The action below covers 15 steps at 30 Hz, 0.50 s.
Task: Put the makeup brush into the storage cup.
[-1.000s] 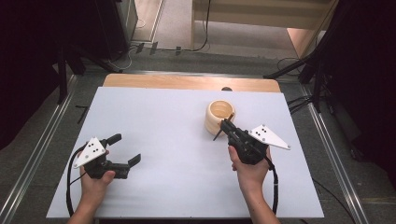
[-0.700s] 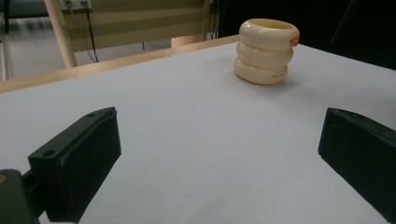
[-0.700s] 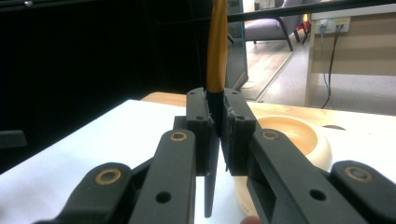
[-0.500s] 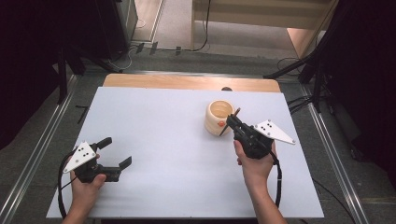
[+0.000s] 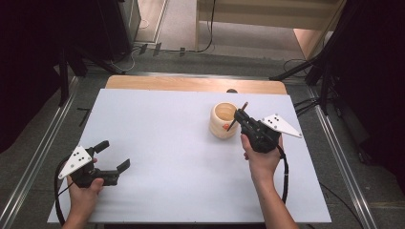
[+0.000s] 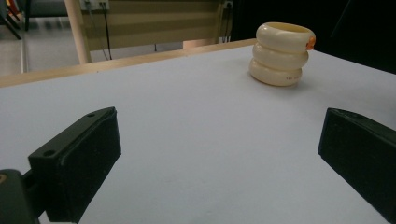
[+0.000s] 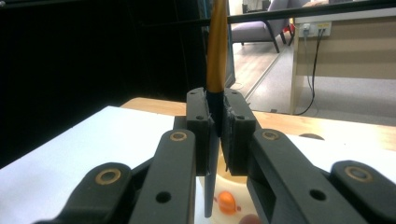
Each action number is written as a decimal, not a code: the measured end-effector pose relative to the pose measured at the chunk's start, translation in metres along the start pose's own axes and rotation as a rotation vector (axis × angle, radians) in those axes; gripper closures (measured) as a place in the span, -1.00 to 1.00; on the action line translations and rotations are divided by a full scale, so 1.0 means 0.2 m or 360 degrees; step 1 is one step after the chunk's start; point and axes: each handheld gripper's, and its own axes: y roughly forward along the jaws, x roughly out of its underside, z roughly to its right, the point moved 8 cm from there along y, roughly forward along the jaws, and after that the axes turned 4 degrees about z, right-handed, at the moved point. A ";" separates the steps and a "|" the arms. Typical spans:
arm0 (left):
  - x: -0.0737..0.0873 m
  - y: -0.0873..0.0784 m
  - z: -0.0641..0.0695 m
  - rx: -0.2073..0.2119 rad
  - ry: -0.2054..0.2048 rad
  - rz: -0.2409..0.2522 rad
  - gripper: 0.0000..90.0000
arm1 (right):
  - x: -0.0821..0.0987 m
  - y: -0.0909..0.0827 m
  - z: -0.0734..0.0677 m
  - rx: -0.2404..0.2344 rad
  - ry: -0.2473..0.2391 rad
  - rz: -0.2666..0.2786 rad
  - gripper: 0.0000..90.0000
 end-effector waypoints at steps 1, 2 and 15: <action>0.00 0.00 0.00 0.0001 -0.0001 0.0001 -1.00 | -0.01 0.01 0.00 -0.0001 -0.0006 0.0003 0.86; 0.00 0.00 0.00 0.0000 0.0002 0.0000 -1.00 | -0.01 0.02 0.00 -0.0002 -0.0010 0.0004 0.86; 0.01 -0.03 -0.01 -0.0008 0.0008 -0.0002 -1.00 | -0.06 0.09 0.00 0.0012 -0.0014 0.0007 0.86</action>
